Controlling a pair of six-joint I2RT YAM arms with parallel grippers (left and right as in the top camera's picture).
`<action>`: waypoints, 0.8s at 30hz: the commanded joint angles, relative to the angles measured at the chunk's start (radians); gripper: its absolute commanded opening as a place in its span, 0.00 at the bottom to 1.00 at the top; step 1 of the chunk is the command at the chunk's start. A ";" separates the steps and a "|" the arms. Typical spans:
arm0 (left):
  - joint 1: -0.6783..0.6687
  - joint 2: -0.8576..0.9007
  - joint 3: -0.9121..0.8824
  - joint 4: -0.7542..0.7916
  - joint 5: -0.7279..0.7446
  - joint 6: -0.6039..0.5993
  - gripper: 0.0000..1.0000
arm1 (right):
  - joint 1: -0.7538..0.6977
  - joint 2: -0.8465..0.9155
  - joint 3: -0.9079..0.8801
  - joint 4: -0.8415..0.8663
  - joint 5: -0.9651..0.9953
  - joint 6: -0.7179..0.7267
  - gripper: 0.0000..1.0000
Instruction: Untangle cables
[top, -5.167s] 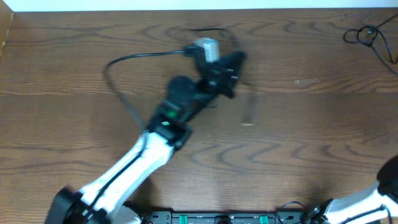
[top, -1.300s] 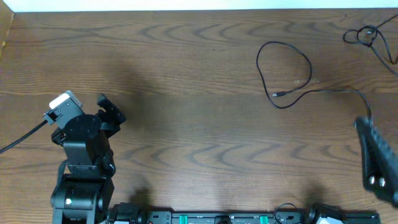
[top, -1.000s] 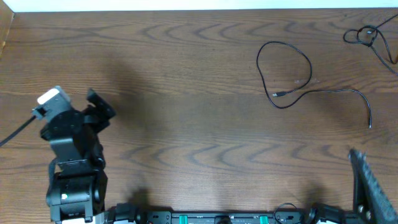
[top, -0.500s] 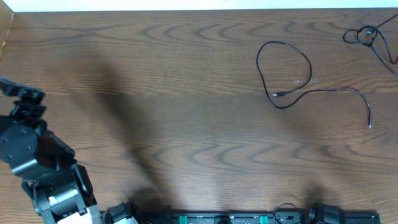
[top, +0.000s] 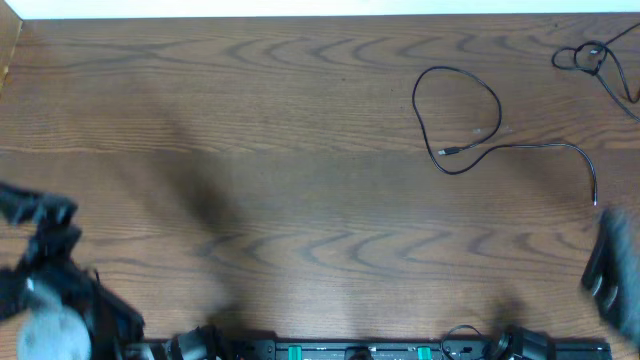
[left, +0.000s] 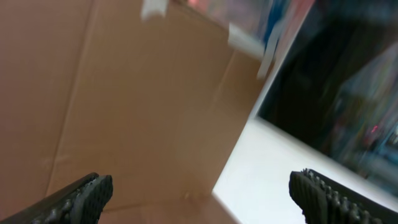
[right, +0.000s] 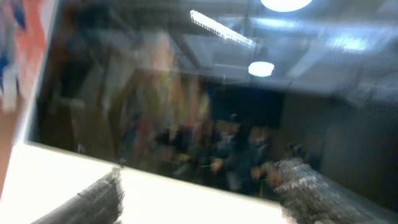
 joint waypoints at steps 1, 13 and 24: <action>-0.003 -0.089 -0.001 -0.031 -0.017 0.012 0.98 | -0.004 0.167 -0.103 -0.011 -0.011 0.238 0.37; -0.002 -0.270 -0.004 -0.154 -0.017 0.012 0.98 | 0.181 0.866 -0.106 -0.169 -0.099 0.122 0.01; -0.002 -0.348 -0.055 -0.189 0.059 -0.201 0.98 | 0.469 1.218 -0.101 -0.081 0.153 0.063 0.01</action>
